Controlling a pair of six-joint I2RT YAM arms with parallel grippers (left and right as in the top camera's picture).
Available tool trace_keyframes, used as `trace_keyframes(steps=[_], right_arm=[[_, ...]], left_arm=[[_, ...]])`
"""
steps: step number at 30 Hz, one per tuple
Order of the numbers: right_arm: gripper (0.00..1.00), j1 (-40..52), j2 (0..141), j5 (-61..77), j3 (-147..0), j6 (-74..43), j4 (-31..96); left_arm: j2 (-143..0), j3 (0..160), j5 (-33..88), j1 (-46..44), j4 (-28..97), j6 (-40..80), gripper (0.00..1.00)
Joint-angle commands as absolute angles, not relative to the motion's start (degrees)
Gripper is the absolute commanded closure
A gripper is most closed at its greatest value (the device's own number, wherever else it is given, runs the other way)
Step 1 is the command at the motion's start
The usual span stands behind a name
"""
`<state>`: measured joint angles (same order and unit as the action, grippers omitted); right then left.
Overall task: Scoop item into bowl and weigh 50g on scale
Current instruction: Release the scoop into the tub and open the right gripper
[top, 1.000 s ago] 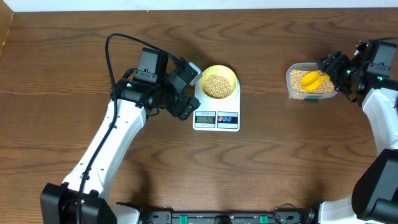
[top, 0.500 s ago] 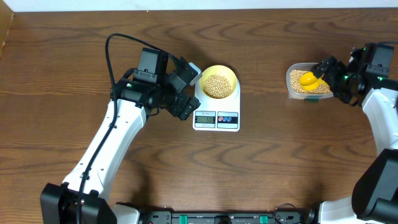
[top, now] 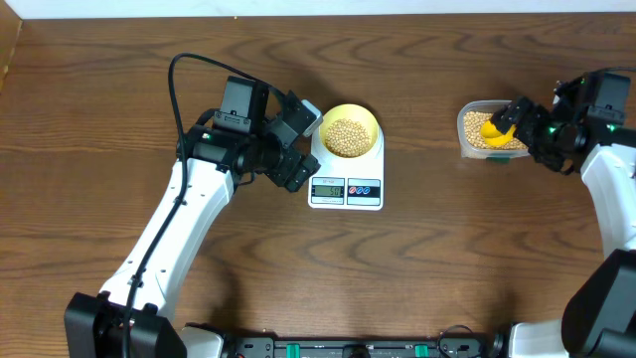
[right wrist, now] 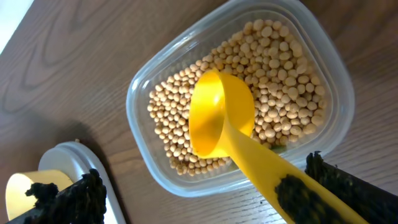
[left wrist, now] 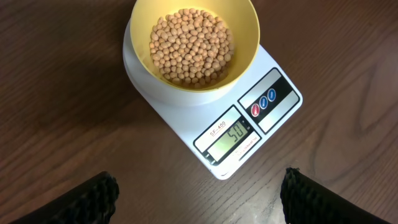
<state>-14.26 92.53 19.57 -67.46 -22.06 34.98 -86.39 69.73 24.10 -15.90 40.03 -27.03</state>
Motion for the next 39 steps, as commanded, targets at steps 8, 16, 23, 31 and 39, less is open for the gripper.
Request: trace_keyframes(steps=[8,16,23,31,39], right_arm=[[0.01,-13.8,88.0,20.0,-67.2,-13.6,37.1],[0.01,-13.8,88.0,18.7,-67.2,-10.7,40.2],[0.01,-13.8,87.4,18.5,-67.2,-6.7,41.5],[0.01,-13.8,85.2,18.5,-67.2,-1.9,43.0],[0.01,-13.8,83.1,18.5,-67.2,2.2,43.7]], left_arm=[[-86.1,69.1,24.8,-15.7,40.0,-27.4,0.14],[-86.1,69.1,24.8,-15.7,40.0,-27.4,0.14],[-86.1,69.1,24.9,-15.7,40.0,-27.4,0.14],[-86.1,69.1,24.8,-15.7,40.0,-27.4,0.14],[-86.1,69.1,24.8,-15.7,40.0,-27.4,0.14]])
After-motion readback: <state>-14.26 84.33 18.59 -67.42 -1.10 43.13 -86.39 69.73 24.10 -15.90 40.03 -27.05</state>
